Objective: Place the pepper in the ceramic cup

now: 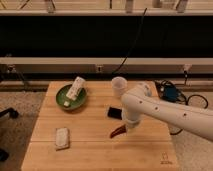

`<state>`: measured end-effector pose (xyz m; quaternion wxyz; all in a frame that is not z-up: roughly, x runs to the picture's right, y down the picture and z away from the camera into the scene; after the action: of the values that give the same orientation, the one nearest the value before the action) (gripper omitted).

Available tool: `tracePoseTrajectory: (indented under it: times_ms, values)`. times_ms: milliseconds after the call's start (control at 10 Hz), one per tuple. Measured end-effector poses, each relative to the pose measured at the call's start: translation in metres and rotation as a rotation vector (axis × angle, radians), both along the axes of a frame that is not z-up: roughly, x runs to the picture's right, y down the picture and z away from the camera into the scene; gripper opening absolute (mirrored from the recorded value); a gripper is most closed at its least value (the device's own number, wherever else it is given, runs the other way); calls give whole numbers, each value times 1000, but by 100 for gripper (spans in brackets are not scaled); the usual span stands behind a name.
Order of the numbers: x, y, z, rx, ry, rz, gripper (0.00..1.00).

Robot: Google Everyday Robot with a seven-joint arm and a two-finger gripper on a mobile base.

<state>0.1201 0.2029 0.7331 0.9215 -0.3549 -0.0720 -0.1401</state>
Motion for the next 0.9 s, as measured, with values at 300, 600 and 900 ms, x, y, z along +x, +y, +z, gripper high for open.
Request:
tracePoseTrajectory:
  times_ms: [300, 600, 900]
  values:
    - [-5, -40, -3, 30, 19, -21, 2]
    - [-3, -60, -1, 53, 43, -30, 2]
    - [2, -88, 8, 75, 48, -47, 2]
